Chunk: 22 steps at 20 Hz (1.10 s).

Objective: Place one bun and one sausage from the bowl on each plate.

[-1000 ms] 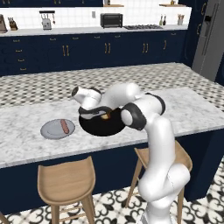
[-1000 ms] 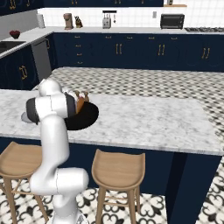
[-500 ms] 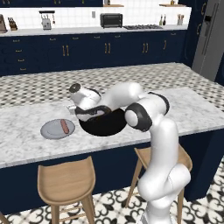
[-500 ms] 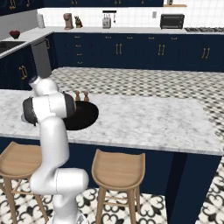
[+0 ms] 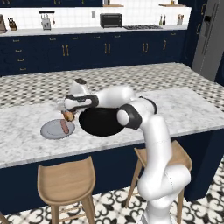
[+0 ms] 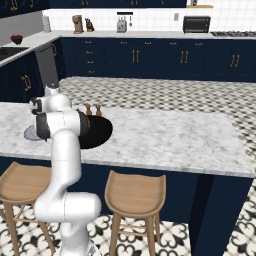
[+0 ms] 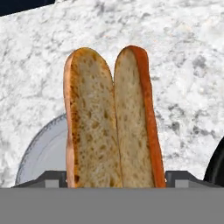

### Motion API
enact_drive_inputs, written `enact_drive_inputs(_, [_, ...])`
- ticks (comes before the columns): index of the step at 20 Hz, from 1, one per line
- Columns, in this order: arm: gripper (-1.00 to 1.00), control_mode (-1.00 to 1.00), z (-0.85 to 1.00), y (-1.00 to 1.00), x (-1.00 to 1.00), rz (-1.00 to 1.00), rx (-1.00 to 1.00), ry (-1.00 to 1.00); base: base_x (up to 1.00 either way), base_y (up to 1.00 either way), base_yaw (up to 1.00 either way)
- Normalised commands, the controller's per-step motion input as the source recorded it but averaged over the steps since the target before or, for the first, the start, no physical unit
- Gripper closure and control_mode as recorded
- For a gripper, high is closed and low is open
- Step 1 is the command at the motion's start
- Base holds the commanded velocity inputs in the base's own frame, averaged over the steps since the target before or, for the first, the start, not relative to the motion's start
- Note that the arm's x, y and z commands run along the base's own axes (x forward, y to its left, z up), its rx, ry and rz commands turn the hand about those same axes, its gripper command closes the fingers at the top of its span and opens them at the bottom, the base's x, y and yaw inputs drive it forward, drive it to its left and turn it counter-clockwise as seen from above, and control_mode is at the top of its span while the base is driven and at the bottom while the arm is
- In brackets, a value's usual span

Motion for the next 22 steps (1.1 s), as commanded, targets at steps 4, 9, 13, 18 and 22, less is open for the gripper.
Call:
enact_drive_inputs(4, [1.00, -1.00, 0.00, 0.95, -0.14, 0.28, 0.07, 0.18, 0.00, 0.00, 0.00])
enact_drive_inputs(9, [1.00, -1.00, -0.12, 0.51, -0.31, 0.15, -0.02, 0.00, 0.00, 0.00, 0.00])
enact_drive_inputs(13, [-1.00, -1.00, 0.00, 0.21, -0.52, 0.04, 0.00, 0.00, 0.00, 0.00, 0.00])
enact_drive_inputs(18, [-1.00, -1.00, 0.00, -0.04, -0.25, 0.00, 0.00, -0.01, 0.00, 0.00, 0.00])
enact_drive_inputs(22, [-1.00, -1.00, 0.00, -0.02, -0.31, -0.01, 0.00, -0.01, 0.00, 0.00, 0.00])
